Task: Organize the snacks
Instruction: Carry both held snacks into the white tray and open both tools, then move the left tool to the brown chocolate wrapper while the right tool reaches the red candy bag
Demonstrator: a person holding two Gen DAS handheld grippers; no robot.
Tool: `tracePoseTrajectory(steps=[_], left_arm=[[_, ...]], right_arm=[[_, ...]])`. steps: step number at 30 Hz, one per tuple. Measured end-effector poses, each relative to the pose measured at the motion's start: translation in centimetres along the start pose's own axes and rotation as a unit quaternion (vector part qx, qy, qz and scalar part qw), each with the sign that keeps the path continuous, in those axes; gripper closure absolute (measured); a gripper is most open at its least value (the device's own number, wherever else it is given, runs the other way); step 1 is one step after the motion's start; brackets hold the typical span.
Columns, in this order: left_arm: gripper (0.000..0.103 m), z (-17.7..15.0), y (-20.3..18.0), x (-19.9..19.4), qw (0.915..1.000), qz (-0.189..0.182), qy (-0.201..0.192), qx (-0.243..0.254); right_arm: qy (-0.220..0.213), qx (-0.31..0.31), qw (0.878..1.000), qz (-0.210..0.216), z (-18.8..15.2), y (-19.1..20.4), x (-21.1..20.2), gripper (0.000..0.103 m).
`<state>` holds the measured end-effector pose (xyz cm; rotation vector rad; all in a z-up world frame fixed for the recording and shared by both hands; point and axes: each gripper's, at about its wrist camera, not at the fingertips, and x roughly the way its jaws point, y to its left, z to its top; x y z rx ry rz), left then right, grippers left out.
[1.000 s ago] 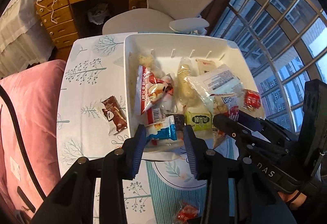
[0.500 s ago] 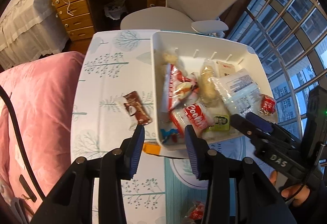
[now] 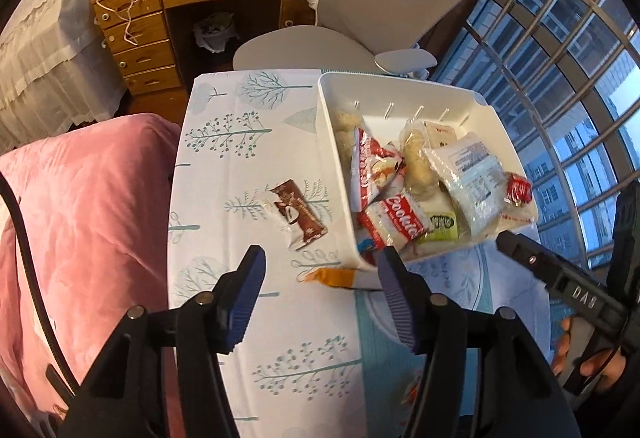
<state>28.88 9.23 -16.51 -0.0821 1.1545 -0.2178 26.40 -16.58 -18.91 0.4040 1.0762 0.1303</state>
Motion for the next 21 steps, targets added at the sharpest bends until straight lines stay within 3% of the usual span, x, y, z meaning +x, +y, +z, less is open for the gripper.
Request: tracePoseTrajectory(steps=[12,21], left_arm=[[0.034,0.4,4.2,0.4,0.9964,-0.023,0.025,0.077],[0.021,1.4,4.9,2.5,0.985,-0.046,0.04,0.162]], right_arm=[[0.001,0.138,0.988,-0.066,-5.5,-1.0,-0.6,0.039],[-0.005,0.209,0.971,-0.119,-10.6,-1.0,-0.6,0.038]])
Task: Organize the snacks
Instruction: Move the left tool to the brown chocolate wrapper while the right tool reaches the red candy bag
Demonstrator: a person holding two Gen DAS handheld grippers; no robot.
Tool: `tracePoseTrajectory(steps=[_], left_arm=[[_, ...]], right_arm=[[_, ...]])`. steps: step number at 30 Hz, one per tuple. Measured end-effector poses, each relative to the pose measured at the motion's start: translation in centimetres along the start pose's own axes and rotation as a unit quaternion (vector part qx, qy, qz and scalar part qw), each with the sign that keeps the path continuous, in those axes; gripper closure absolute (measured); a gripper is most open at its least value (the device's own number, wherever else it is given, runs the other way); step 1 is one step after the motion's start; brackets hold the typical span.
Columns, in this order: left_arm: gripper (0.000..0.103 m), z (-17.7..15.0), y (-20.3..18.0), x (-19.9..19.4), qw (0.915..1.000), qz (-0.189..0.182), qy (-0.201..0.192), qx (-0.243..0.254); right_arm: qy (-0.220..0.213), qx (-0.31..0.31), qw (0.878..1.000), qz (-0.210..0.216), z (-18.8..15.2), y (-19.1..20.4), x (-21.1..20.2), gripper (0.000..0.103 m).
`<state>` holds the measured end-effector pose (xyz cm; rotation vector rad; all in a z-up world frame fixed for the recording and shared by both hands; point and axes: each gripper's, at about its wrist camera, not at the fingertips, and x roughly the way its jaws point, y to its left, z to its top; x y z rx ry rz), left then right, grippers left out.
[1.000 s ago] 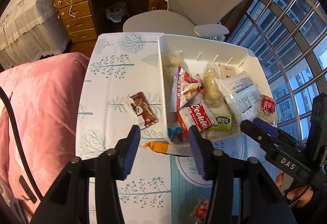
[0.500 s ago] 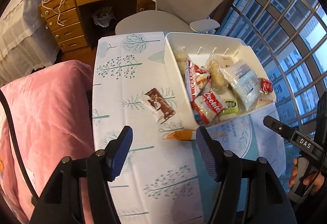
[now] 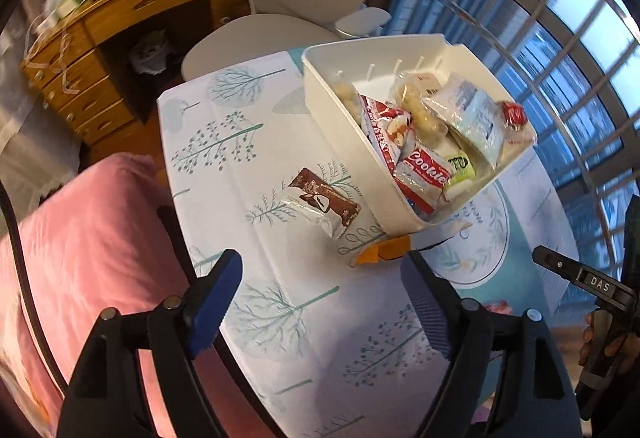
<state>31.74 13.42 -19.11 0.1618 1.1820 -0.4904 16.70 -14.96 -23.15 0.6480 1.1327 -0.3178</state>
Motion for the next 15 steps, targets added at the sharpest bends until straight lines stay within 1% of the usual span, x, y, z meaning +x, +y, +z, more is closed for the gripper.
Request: tracePoseTrajectory(steps=[2,5,7,11,15], left_arm=[[0.019,0.3,-0.1,0.7,0.9998,-0.003,0.003,0.021],[0.017,0.8,-0.1,1.7,0.9988,-0.008,0.008,0.047],[0.017,1.0,-0.2,2.4,0.9982,-0.012,0.012,0.058],[0.016,1.5,-0.2,4.3,0.9969,-0.012,0.022,0.075],[0.016,1.7,-0.3,6.2,0.9946,-0.015,0.023,0.1]], right_arm=[[-0.005,0.007,1.0,-0.012,-1.1,-0.3,-0.1,0.038],[-0.007,0.018,1.0,-0.018,-2.6,-0.8,-0.2,0.037],[-0.009,0.021,1.0,-0.02,-3.5,-0.9,-0.1,0.034],[-0.021,0.013,0.999,-0.026,-5.0,-0.9,-0.1,0.032],[-0.039,-0.001,0.999,-0.033,-6.6,-0.7,0.4,0.031]])
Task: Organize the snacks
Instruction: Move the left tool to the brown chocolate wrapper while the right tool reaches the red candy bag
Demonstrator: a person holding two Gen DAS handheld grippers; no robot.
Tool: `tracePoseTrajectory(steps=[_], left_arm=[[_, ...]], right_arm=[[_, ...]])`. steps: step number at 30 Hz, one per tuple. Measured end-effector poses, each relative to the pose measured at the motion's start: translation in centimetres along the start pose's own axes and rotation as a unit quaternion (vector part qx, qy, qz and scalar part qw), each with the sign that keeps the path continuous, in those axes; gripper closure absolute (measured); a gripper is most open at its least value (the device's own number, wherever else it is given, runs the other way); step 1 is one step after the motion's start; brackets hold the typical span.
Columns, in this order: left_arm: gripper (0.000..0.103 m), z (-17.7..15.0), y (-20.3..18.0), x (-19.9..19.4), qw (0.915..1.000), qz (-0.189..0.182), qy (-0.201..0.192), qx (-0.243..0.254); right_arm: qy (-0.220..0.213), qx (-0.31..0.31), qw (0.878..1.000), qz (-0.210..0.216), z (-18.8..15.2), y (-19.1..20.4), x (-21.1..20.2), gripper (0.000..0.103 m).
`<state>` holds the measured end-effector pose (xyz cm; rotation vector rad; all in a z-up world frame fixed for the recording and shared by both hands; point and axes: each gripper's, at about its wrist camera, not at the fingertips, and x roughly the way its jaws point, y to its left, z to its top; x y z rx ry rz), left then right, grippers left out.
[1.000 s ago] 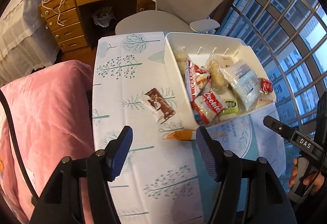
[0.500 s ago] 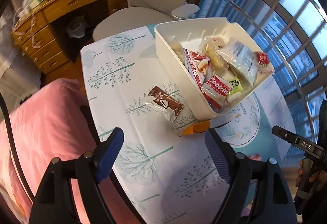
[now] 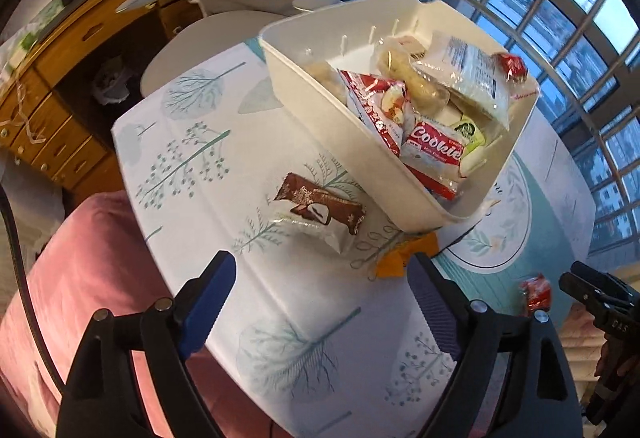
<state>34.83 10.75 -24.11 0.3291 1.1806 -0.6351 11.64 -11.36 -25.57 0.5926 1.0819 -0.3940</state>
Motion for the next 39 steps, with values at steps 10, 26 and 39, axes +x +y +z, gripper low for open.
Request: tracePoseTrajectory(steps=[10,26,39], left_arm=[[0.016,0.7,0.0,5.5,0.9983,0.026,0.012,0.05],[0.016,3.2,0.5,10.1,0.9961,0.022,0.018,0.083],[0.024,3.3,1.1,11.8,0.9973,0.018,0.021,0.068]], right_arm=[[-0.024,0.035,0.998,-0.038,-3.1,-0.9,1.7,0.031],[0.005,0.052,0.994,-0.099,-4.8,-1.0,4.2,0.031],[0.02,-0.002,0.991,-0.133,-4.1,0.2,5.2,0.046]])
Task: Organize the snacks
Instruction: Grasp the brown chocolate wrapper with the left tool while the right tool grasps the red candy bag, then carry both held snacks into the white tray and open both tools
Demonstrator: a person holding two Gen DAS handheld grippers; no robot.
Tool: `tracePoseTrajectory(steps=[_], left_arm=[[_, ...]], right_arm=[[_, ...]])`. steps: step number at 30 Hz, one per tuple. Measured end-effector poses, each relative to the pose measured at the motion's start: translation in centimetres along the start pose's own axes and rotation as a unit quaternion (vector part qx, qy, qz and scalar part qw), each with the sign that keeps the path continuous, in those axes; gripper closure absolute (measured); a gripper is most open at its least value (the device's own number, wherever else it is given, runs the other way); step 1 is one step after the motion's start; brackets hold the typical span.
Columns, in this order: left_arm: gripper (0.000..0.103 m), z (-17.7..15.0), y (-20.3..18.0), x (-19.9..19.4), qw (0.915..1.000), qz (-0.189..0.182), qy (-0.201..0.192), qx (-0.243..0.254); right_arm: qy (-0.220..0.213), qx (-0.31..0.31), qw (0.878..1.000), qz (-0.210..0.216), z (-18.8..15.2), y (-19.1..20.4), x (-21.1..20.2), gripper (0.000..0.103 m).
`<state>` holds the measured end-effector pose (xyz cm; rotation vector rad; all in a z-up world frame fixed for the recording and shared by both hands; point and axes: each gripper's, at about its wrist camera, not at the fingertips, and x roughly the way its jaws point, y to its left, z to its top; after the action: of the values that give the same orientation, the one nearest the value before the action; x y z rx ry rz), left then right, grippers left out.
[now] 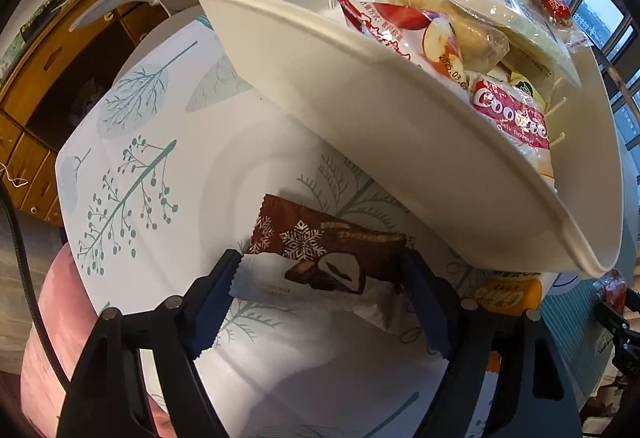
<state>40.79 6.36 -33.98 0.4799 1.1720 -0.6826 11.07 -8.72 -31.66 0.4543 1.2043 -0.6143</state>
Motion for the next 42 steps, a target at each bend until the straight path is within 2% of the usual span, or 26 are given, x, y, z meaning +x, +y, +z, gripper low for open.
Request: tracePoseTrajectory(steps=[8,13,14,18,22,31,42], left_arm=[[0.032,-0.3,-1.1,-0.6,0.9997,-0.006,-0.022,-0.002],[0.046,-0.9,-1.2,-1.3,0.9991,-0.009,-0.037,-0.018],[0.054,-1.0,-1.3,-1.4,0.9989,-0.015,-0.04,-0.022],[0.059,-1.4,-2.3,-1.8,0.999,0.005,-0.043,-0.012],[0.061,-1.8,-2.6,-2.3,0.9985,-0.008,-0.042,-0.035],[0.063,-3.0,-1.8,-3.3,0.9953,-0.006,-0.037,-0.09],[0.063,-4.7,-1.1,-7.6,0.9866,0.003,-0.038,-0.158]], right_arm=[[0.013,-0.012,1.0,0.013,-0.1,0.2,-0.3,0.053],[0.026,-0.012,0.999,0.025,0.3,0.3,-0.1,0.054],[0.029,-0.015,0.999,0.029,0.5,0.4,-0.1,0.054],[0.037,-0.028,0.998,0.045,1.2,0.9,-0.1,0.054],[0.034,-0.049,0.996,0.061,1.9,1.7,-0.9,0.054],[0.024,-0.094,0.99,0.097,4.1,2.7,-3.0,0.054],[-0.008,-0.161,0.976,0.144,9.2,3.8,-5.4,0.054]])
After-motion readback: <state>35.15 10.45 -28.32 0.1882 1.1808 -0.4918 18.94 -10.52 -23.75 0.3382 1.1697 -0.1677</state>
